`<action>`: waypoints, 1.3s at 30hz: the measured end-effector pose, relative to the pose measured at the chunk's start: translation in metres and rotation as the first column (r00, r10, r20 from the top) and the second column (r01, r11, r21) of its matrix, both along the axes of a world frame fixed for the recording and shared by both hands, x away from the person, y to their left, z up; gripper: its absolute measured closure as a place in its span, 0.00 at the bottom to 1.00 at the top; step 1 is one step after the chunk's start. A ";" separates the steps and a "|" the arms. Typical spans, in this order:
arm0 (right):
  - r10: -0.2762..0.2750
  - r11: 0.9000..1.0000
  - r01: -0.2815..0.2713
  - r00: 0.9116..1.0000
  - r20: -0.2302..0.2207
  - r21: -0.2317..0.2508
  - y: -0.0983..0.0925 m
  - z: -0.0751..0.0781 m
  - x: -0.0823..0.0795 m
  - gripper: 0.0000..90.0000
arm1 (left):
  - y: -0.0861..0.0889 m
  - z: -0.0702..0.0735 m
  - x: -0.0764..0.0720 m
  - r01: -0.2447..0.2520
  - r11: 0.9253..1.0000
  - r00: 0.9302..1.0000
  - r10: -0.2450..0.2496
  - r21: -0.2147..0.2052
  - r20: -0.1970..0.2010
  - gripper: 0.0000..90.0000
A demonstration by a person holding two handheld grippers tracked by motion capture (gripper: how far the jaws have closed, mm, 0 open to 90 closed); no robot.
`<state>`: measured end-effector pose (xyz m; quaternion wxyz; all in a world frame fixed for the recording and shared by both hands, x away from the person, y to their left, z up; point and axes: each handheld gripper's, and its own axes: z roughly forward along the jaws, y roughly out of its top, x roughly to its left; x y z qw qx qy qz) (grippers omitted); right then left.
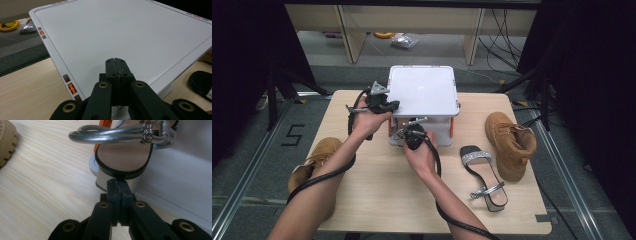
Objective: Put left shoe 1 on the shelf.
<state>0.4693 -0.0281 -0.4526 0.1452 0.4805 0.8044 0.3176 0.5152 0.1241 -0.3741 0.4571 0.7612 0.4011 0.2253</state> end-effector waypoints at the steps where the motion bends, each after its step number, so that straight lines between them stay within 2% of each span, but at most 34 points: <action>1: -0.005 1.000 0.005 1.000 0.001 0.005 0.001 -0.001 0.000 1.00 | 0.000 0.000 0.000 0.001 1.000 1.000 -0.001 -0.002 0.000 1.00; 7: -0.011 1.000 0.011 1.000 0.019 -0.010 0.003 -0.003 0.004 1.00 | 0.000 0.001 0.000 0.005 1.000 1.000 -0.005 0.011 -0.005 1.00; 22: -0.007 0.999 0.009 0.999 0.047 -0.044 0.010 -0.011 0.011 0.98 | 0.000 0.000 0.000 0.005 1.000 1.000 -0.005 -0.001 0.002 1.00; 37: 0.009 0.998 -0.006 0.999 0.041 -0.062 0.018 -0.018 0.018 0.98 | 0.000 0.000 0.000 0.003 1.000 1.000 -0.003 0.002 -0.001 1.00; 39: -0.003 0.999 0.004 1.000 0.024 -0.047 0.021 -0.019 0.017 0.98 | 0.000 0.000 0.000 0.004 1.000 1.000 -0.004 0.001 -0.002 1.00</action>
